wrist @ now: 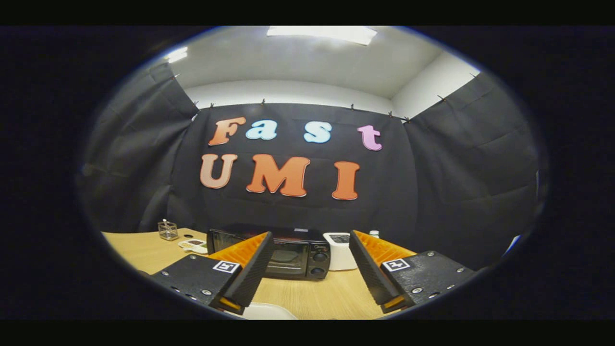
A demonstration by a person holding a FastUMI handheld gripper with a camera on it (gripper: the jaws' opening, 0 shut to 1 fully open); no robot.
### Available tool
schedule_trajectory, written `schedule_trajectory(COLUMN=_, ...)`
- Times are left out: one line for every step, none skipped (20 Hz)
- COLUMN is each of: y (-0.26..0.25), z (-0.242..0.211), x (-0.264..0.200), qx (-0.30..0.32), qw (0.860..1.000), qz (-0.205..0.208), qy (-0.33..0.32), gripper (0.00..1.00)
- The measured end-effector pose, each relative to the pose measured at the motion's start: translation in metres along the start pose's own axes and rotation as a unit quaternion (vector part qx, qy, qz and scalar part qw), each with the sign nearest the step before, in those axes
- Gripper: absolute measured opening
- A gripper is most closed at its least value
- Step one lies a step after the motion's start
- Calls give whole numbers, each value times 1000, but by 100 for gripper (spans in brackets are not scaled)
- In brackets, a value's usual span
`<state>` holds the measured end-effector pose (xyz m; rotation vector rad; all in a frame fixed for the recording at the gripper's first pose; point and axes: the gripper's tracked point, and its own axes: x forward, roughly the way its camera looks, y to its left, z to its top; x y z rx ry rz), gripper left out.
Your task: Open the toaster oven, put the food inside, and close the toaster oven door.
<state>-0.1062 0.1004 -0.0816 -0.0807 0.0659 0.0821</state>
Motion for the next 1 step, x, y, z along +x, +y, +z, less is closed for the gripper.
schedule_trajectory(y=2, z=-1, x=0, qx=-4, qw=1000, qz=-2, qy=-1, gripper=93)
